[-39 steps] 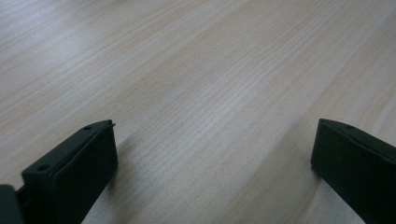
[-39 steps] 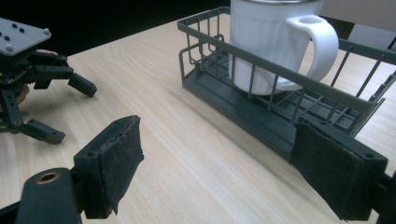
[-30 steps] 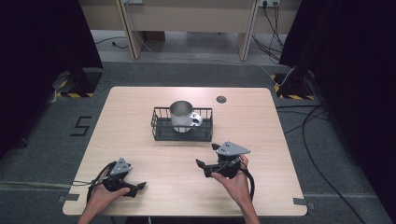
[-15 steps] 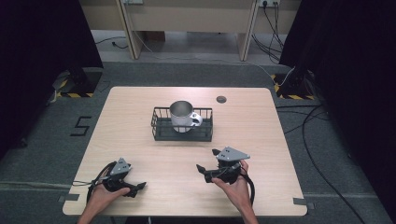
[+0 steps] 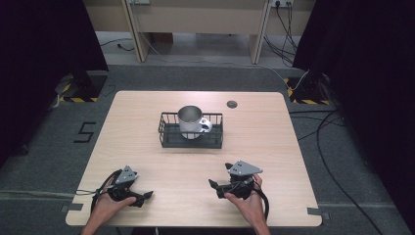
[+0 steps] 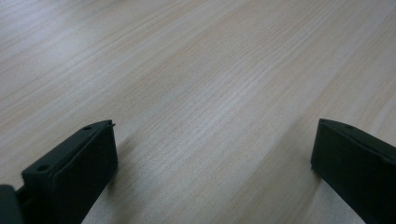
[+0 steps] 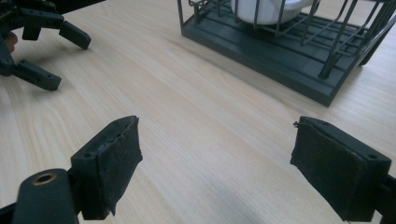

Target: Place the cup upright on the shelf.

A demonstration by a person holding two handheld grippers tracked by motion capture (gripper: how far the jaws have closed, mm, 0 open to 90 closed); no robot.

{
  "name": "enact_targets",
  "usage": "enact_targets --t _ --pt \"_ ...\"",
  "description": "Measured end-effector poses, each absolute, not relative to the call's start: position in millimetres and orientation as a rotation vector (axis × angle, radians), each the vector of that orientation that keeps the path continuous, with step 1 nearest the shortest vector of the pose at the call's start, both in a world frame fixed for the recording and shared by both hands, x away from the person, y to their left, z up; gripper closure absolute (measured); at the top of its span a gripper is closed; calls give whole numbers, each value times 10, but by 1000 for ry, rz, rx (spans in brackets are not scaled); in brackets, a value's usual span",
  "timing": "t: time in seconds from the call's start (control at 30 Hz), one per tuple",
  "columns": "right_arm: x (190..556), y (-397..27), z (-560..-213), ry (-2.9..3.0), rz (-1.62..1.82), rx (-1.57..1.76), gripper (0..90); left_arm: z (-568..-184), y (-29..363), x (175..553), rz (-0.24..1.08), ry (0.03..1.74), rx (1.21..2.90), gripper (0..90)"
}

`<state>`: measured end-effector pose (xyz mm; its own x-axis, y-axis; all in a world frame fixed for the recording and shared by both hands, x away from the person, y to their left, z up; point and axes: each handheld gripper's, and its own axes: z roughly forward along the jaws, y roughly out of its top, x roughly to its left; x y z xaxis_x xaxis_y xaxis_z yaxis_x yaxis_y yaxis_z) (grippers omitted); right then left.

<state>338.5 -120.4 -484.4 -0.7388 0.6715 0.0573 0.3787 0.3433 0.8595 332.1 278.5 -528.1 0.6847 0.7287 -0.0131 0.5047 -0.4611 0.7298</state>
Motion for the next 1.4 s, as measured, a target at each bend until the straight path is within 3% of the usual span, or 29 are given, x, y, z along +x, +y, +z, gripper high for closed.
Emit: enact_targets --t 1.4 --pt "3169 -1399 -5088 2340 1251 990 154 -5281 2786 3320 391 942 2161 0"
